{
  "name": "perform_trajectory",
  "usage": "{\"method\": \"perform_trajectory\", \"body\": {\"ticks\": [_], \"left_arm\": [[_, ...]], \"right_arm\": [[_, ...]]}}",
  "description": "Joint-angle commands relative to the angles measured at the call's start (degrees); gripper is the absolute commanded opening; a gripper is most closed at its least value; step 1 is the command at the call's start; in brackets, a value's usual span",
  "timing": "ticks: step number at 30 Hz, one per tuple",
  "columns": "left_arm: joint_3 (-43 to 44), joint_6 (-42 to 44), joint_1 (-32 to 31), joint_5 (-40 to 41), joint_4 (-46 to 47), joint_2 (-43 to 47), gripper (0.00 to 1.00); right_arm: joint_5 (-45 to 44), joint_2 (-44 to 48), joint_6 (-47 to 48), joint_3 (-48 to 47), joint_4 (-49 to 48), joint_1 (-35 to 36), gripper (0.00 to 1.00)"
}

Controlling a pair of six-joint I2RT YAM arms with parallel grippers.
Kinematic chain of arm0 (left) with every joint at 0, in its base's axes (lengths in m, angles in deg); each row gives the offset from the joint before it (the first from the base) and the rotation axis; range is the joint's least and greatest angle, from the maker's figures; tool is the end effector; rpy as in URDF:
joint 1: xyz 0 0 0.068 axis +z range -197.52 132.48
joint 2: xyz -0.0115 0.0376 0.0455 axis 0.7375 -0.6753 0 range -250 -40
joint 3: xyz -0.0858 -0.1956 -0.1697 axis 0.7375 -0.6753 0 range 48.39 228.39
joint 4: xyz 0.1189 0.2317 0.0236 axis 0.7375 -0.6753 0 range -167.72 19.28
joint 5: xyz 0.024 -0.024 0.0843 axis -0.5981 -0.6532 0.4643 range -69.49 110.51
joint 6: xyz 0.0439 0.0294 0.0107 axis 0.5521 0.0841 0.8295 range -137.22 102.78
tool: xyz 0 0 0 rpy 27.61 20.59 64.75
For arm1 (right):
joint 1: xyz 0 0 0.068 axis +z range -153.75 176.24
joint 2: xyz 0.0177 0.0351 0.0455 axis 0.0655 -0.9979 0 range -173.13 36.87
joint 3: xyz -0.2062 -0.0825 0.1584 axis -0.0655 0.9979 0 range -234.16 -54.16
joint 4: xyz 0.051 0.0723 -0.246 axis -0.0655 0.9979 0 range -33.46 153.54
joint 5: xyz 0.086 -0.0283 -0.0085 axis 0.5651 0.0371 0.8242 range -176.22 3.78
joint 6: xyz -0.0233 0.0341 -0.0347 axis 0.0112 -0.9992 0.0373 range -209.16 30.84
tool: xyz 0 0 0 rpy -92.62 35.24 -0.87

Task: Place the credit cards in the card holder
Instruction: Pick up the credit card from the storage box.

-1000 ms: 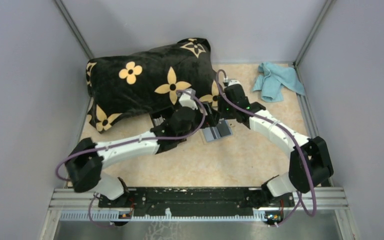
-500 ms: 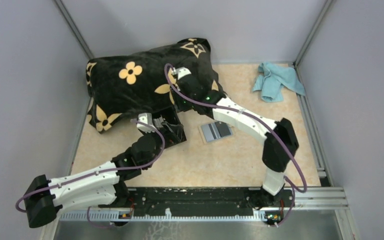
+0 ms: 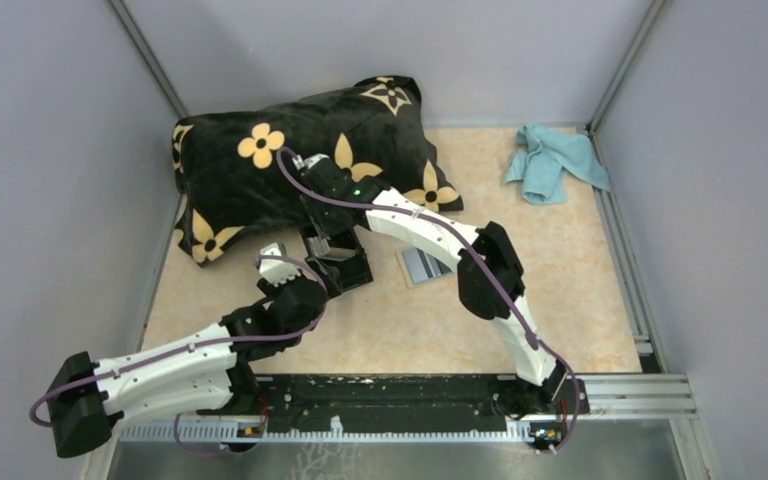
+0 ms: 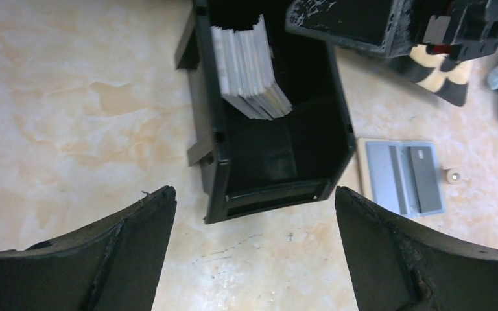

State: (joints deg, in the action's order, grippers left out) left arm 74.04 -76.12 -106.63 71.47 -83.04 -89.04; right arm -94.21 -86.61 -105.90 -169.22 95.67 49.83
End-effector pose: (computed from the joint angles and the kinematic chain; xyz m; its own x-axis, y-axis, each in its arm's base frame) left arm 0.1129 -0.1351 0.2143 -0.3404 -0.4817 -0.8075 -0.1447 0.8754 -0.4612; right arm 0.2952 0.3918 0.2766 -0.6329 -0.3777 -0.6758 -0.5838 0.8062 0.0962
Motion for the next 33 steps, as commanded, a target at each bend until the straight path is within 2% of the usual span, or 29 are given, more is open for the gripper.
{"method": "perform_trajectory", "body": {"ticks": [1, 9, 14, 20, 25, 33], "left_arm": [[1.3, -7.1, 0.8, 2.9, -7.5, 0.1, 0.96], [-0.6, -7.1, 5.7, -1.3, -6.9, 0.5, 0.89], [-1.8, -3.8, 11.9, -8.9, -2.7, -0.6, 0.89], [-2.6, -2.4, 15.2, -12.6, -1.0, -1.0, 0.88], [-3.3, -1.9, 16.9, -14.4, -0.3, -0.5, 0.88], [-4.8, -1.3, 19.7, -18.3, 1.5, -0.8, 0.87]], "right_arm": [[-0.3, -3.6, -0.6, -8.0, 4.1, 0.4, 0.43], [-0.9, -10.0, -0.9, -15.5, 9.0, 0.2, 0.43], [-0.7, -11.4, -1.4, -16.0, 9.8, 0.1, 0.42], [0.1, -12.9, -1.5, -16.1, 10.3, -0.3, 0.40], [1.3, -13.6, -1.7, -16.1, 10.3, -0.3, 0.33], [3.3, -14.0, -2.2, -16.9, 10.2, -0.2, 0.28]]}}
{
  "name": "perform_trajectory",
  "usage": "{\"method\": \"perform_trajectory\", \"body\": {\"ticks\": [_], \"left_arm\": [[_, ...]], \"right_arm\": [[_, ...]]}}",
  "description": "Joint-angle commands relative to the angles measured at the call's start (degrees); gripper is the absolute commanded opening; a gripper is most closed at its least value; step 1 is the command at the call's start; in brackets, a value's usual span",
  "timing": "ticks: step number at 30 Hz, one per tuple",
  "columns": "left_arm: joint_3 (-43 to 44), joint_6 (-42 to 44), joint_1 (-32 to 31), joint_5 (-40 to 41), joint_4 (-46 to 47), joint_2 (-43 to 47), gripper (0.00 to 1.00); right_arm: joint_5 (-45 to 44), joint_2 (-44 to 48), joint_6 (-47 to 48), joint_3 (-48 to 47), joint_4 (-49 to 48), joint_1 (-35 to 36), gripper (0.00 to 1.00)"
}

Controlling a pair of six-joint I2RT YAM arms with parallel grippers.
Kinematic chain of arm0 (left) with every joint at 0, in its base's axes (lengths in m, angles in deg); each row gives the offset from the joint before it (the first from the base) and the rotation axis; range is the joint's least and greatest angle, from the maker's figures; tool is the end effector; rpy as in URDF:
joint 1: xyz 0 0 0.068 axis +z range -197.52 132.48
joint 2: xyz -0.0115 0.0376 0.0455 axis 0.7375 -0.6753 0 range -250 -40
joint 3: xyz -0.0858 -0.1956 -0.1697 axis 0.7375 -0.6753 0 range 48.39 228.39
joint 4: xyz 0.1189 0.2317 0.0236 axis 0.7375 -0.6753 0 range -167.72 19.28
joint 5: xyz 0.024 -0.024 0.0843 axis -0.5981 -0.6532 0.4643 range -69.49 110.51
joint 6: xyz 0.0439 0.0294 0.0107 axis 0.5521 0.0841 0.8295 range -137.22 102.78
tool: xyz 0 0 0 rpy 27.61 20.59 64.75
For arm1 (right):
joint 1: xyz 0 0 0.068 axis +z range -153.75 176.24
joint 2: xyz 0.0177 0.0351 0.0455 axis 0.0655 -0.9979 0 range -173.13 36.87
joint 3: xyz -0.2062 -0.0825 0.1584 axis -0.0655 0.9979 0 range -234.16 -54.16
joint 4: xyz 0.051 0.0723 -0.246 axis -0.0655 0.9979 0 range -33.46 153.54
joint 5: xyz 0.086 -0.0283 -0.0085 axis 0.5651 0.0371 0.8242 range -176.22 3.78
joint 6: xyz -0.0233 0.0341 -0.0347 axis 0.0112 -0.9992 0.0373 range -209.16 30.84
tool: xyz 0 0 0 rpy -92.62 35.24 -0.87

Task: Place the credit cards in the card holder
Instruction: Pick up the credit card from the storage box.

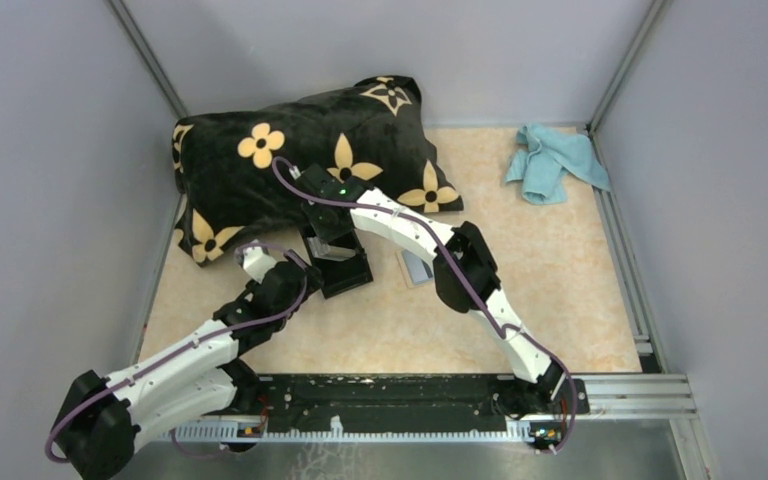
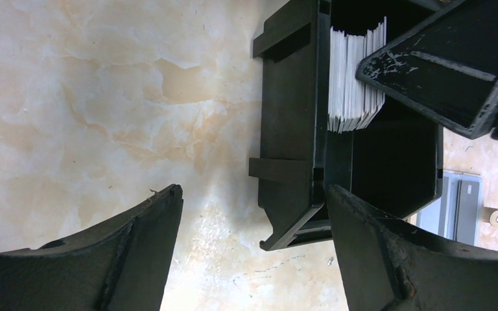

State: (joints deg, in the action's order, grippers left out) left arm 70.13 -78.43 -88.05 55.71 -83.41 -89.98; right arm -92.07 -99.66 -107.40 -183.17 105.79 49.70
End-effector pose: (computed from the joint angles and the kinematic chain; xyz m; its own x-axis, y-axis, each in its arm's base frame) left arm 0.1442 -0.0965 0.1850 -0.4151 -0.5874 -0.6948 -0.3401 0.8085 -0.4803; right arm 0.3139 0.4174 0.2310 -0.7128 -0.4390 -0.5471 -0.5717 0.8155 0.0905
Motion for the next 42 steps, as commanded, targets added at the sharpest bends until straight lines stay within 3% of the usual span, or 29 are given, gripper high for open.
{"method": "perform_trajectory", "body": {"ticks": [1, 9, 28, 36, 42], "left_arm": [[-1.0, 1.1, 1.3, -2.7, 2.0, 0.1, 0.87], [-1.1, 1.6, 2.3, -4.5, 3.2, -0.6, 0.87], [-2.1, 1.5, 3.7, -6.7, 3.9, 0.4, 0.85], [-1.8, 1.7, 4.2, -6.8, 3.6, 0.7, 0.84], [-1.2, 1.9, 4.4, -7.0, 3.3, 1.1, 0.84]], "right_arm": [[1.3, -0.8, -0.8, -3.3, 0.1, 0.1, 0.27], [2.8, -0.6, -1.4, -6.5, 1.3, 0.8, 0.22], [4.2, -0.6, -2.1, -2.7, 0.7, 1.6, 0.27], [4.3, 0.8, -2.1, -3.5, 1.1, 1.6, 0.17], [4.5, 1.8, -2.3, -3.6, 1.0, 2.1, 0.17]]}}
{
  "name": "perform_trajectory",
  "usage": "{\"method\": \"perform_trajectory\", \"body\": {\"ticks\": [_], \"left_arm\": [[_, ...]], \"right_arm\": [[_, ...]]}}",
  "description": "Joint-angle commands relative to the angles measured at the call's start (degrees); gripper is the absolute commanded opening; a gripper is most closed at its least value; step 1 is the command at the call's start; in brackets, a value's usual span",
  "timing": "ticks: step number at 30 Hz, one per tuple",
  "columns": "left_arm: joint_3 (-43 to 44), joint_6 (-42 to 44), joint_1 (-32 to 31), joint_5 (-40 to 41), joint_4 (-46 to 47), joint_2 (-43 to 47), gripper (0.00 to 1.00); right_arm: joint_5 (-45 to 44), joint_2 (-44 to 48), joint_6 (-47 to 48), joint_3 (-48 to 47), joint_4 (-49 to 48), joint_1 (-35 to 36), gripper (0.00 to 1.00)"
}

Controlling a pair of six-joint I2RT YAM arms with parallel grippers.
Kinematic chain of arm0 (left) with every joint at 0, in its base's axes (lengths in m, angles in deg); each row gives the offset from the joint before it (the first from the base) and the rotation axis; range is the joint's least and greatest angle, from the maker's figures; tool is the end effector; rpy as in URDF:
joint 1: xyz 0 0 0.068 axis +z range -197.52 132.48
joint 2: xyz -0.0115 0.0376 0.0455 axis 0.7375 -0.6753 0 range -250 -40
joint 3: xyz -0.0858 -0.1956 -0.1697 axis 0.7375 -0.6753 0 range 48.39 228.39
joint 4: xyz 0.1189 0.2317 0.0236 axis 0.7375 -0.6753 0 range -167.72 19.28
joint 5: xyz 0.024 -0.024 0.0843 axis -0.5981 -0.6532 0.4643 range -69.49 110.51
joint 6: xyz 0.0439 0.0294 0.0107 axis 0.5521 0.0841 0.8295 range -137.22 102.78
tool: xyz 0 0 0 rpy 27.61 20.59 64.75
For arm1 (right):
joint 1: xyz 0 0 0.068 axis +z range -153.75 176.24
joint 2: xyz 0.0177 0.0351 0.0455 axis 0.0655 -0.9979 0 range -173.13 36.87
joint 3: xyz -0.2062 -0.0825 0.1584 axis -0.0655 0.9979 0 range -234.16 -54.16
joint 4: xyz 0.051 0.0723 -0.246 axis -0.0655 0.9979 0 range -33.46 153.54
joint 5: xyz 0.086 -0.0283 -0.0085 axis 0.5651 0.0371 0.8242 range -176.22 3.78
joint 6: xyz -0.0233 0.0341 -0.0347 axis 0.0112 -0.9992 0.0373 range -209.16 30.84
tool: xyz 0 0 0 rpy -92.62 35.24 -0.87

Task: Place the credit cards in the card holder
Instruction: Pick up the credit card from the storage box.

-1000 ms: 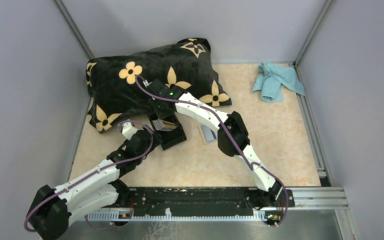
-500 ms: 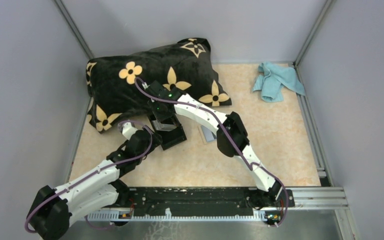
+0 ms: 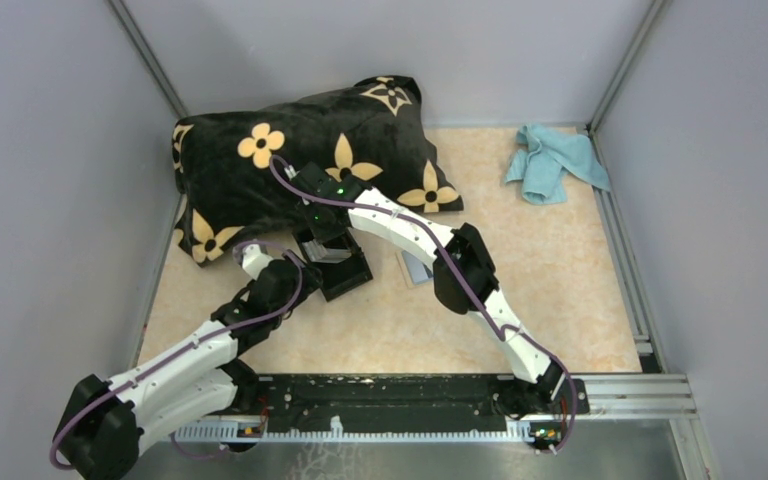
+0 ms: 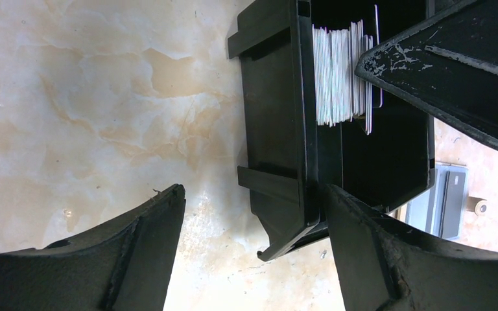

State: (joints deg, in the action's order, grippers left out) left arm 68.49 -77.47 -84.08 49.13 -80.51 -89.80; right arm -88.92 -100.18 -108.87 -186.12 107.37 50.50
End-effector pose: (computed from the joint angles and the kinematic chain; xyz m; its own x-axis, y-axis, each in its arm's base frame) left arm 0.1493 -0.0897 0.1789 -0.4497 -0.6154 -0.6474 -0.3314 0.7880 -0.5189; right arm 0.3074 0.4243 0.2406 -0.7237 -0.4290 -0.5406 -0.5857 0.7961 0.1522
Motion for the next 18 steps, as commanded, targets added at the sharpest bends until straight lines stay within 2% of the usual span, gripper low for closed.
{"method": "perform_trajectory", "body": {"ticks": [1, 18], "left_arm": [[0.5, 1.0, 0.4, -0.5, 0.3, 0.9, 0.84], [2.2, 1.6, 0.9, -0.4, -0.1, 0.4, 0.84]], "right_arm": [[1.4, 2.4, -0.9, -0.7, -0.5, 1.4, 0.17], [1.4, 5.3, -0.8, -0.1, -0.7, 1.6, 0.17]]}}
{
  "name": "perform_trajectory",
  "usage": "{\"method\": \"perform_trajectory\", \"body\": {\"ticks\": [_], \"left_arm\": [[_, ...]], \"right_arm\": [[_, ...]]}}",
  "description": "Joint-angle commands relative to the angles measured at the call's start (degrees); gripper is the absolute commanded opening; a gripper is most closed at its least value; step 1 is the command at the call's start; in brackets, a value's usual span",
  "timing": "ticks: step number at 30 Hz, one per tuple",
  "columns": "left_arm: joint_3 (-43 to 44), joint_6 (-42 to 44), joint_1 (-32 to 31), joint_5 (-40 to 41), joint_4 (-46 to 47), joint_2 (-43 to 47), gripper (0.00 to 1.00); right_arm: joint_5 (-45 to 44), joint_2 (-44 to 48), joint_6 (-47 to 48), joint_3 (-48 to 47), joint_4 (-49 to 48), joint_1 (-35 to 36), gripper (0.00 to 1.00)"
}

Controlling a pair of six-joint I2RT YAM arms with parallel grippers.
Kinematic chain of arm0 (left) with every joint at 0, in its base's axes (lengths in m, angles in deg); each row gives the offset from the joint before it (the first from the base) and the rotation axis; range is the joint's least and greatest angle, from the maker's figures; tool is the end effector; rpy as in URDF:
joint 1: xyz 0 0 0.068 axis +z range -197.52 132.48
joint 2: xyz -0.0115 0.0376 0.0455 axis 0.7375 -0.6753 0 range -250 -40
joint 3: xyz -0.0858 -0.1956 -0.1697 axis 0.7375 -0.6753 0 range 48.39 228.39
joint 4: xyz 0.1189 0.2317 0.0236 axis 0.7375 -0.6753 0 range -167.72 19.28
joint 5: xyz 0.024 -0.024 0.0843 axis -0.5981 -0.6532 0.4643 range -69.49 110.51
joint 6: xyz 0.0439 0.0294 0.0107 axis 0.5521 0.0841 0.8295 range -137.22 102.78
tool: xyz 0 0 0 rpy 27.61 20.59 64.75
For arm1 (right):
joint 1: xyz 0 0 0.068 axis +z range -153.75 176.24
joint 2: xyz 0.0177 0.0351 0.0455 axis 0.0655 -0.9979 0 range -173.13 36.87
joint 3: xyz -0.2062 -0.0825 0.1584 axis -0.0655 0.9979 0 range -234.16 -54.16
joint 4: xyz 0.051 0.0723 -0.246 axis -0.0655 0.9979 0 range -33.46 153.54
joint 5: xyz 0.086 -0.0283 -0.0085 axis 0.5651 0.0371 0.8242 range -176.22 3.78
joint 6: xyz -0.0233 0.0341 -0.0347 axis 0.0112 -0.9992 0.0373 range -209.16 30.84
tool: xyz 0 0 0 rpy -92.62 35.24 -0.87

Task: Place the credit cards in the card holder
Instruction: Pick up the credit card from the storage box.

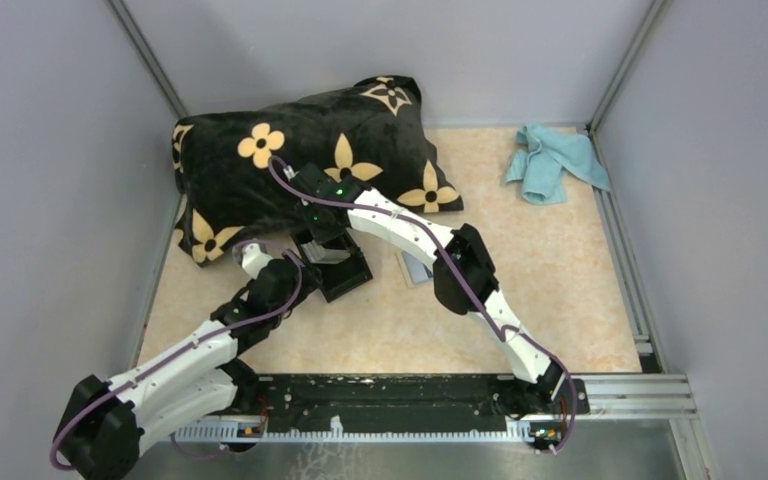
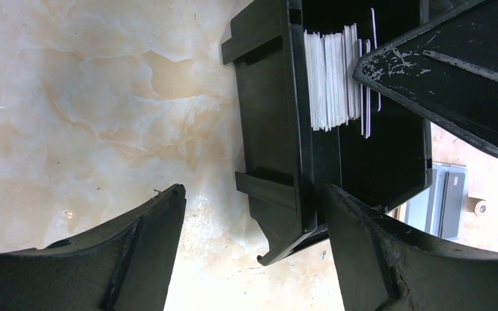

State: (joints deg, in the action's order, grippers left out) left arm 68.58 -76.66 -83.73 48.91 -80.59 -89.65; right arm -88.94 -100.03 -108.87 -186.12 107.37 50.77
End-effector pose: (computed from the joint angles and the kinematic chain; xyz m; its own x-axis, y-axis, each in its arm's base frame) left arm 0.1498 -0.0888 0.1796 -0.4519 -0.6080 -0.6528 -0.3271 0.7937 -0.5129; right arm 0.3053 0.4254 0.2420 -0.7208 -0.4312 -0.5427 -0.5895 0.7932 0.1528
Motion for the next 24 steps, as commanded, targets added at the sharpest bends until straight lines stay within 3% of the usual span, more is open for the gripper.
{"method": "perform_trajectory", "body": {"ticks": [1, 16, 24], "left_arm": [[2.2, 0.9, 0.5, -0.2, -0.1, 0.3, 0.84], [1.9, 0.4, 1.0, 0.0, -1.2, 0.8, 0.83], [1.6, 0.0, 1.2, -0.1, -1.1, 0.5, 0.83]], "right_arm": [[1.5, 5.2, -0.8, 0.0, -0.8, 1.3, 0.17], [2.6, 6.7, -0.8, 2.5, -2.2, 1.3, 0.21], [2.4, 8.7, -0.6, 5.5, -3.6, 1.3, 0.18]]}}
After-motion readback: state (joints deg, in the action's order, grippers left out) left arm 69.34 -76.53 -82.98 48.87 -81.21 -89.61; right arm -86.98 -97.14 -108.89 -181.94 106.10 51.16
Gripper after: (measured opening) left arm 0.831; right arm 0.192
